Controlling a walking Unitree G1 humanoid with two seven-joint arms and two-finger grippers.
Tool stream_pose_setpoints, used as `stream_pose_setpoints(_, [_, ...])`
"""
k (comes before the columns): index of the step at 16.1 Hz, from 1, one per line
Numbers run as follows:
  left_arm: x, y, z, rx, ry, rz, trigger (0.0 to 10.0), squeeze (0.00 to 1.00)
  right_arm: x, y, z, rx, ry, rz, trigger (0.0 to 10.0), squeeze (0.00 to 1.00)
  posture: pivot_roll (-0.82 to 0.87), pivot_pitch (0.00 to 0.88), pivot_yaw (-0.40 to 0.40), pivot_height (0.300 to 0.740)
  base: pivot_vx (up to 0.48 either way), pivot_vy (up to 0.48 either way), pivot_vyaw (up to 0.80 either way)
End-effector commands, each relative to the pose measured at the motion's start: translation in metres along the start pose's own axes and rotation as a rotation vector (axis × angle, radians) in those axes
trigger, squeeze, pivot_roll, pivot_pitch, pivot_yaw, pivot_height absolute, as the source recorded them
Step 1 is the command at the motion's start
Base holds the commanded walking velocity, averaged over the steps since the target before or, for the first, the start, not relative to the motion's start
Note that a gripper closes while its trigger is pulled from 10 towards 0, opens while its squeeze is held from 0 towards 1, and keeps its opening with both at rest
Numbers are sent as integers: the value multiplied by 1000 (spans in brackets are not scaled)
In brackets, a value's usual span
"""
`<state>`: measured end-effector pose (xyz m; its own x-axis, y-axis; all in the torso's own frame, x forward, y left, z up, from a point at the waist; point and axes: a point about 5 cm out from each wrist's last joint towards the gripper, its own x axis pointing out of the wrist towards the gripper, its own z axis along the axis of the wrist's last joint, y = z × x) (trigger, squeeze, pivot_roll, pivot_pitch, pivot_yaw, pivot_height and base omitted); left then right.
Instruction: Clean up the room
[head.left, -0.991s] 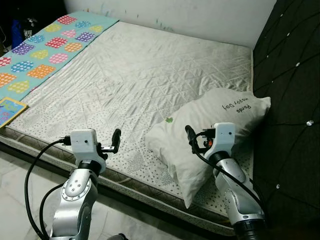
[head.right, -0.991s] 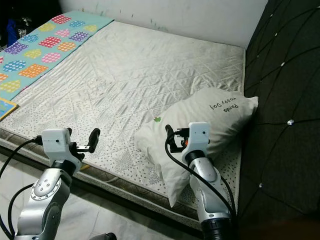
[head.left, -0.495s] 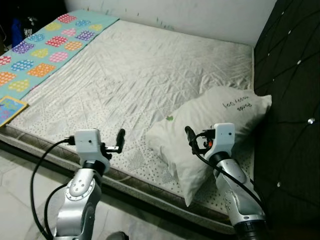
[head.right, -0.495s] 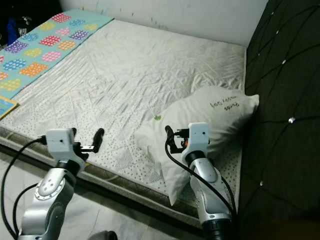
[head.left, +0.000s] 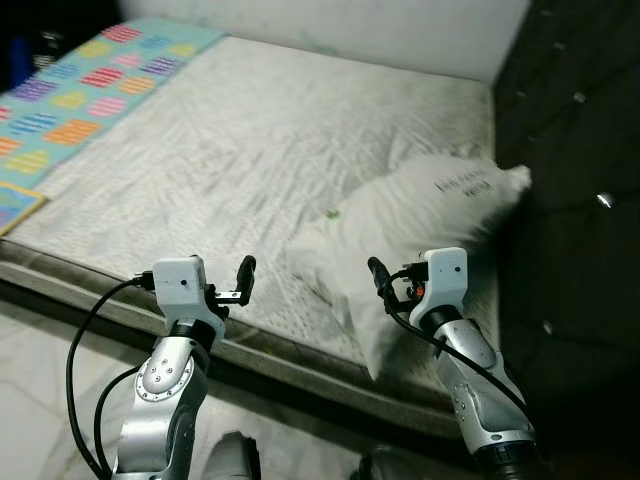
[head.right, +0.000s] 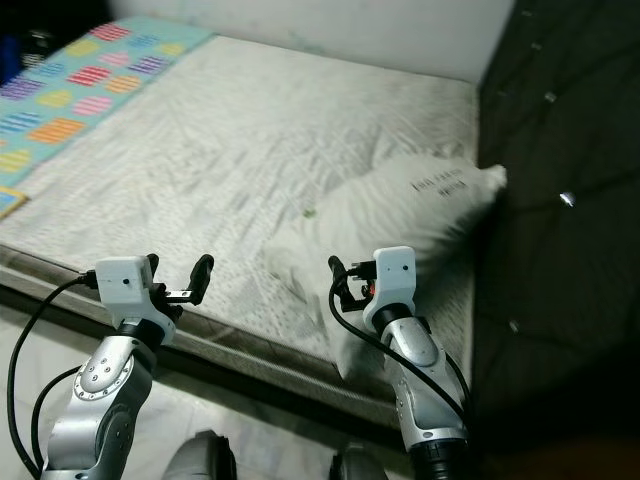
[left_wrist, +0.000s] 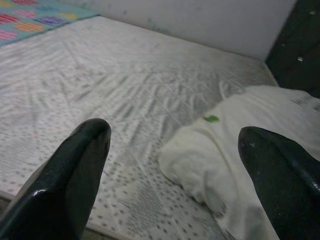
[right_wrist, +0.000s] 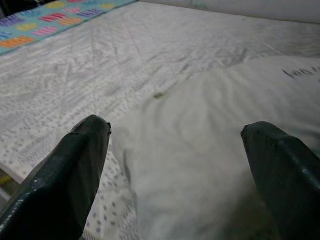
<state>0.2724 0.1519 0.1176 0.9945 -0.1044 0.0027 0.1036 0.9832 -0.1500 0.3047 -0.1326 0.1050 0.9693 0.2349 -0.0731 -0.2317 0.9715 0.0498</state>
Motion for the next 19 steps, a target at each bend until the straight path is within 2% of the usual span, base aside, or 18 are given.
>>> stream_pose_setpoints(1, [0,-1,2,-2,-10,-1,10000,0,2,-1,2,-4,1,1,10000,0,38,138,-28,665,0,0,0])
stream_pose_setpoints(10, [3,-2,3,-8,-15,-10,10000,0,1,1,0,-10,6,6,10000,0,33,139,-19,665,0,0,0])
stream_pose_setpoints(16, [3,-1,3,-6,-13,-10,10000,0,1,3,-2,-11,10,19,10000,0,36,143,-18,595,0,0,0])
stream_pose_setpoints(19, [2,-2,4,-11,-22,-15,10000,0,1,4,-2,-5,14,28,10000,0,35,144,-18,590,0,0,0])
